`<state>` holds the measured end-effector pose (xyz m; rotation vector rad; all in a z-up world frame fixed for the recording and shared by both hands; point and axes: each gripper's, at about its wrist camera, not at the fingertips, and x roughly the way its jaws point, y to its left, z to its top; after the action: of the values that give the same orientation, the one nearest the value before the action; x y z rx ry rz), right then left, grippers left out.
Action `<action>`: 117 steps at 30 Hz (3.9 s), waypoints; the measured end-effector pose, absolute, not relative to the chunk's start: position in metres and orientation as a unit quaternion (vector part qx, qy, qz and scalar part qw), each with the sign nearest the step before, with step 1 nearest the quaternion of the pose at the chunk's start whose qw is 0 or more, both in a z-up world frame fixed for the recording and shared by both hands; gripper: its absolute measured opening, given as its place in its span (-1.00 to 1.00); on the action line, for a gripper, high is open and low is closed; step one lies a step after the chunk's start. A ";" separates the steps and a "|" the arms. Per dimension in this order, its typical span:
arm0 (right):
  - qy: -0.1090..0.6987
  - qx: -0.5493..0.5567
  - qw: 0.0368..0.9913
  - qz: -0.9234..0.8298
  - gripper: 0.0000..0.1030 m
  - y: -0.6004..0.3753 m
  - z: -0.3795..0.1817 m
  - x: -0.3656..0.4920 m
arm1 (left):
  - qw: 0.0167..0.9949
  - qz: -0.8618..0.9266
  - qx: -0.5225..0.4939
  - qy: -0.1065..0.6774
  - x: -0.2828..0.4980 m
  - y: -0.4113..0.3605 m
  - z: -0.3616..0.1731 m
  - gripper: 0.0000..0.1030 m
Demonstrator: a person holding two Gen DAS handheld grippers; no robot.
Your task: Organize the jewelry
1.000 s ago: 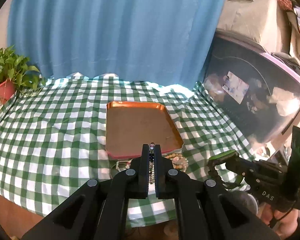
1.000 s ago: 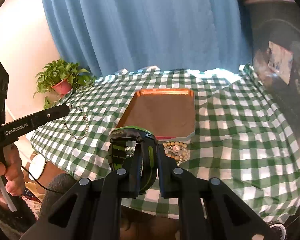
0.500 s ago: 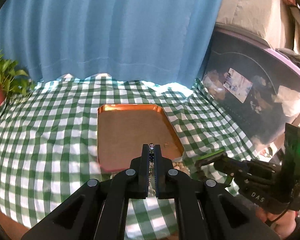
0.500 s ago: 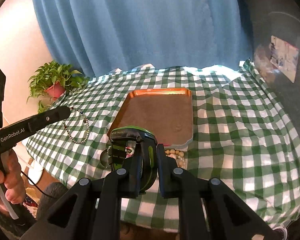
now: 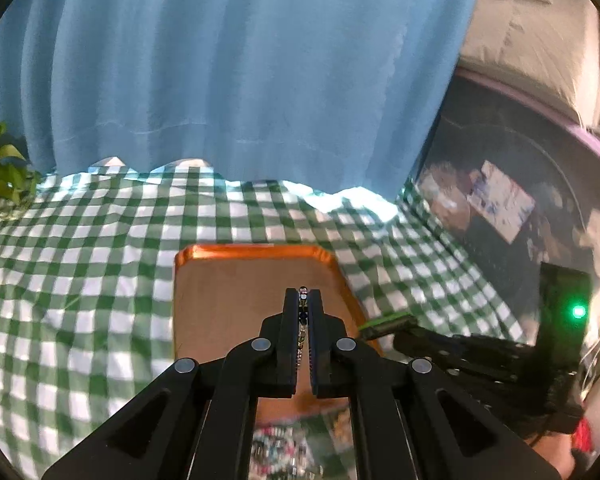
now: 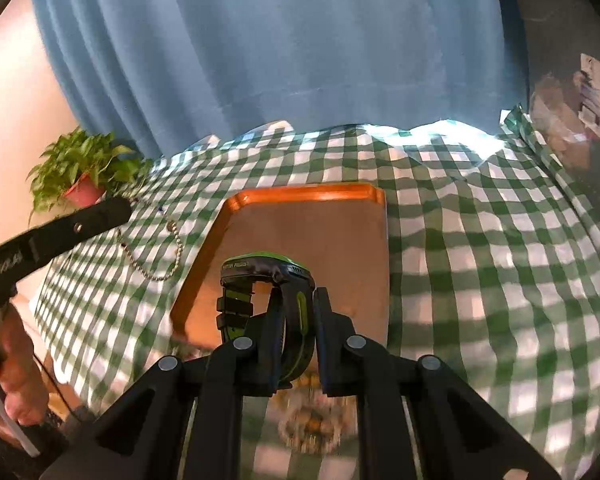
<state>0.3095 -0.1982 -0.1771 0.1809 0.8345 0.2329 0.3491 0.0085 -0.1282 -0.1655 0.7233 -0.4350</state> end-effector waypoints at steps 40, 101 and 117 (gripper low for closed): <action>0.449 0.094 0.884 0.093 -0.79 -0.174 -0.278 0.424 | 0.884 -0.101 -0.037 0.455 0.451 0.016 -0.275 -0.92; 0.379 0.109 0.911 0.120 -0.41 -0.207 -0.226 0.154 | 0.900 -0.117 -0.006 0.420 0.197 0.044 -0.225 -0.48; 0.375 0.070 0.921 0.084 -0.75 -0.223 -0.247 0.215 | 0.877 -0.153 -0.053 0.452 0.268 0.034 -0.272 -0.49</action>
<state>0.2149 -0.2232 -0.2471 0.1428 0.7710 0.1717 0.2682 0.0343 -0.2724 -0.1098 0.9433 -0.3191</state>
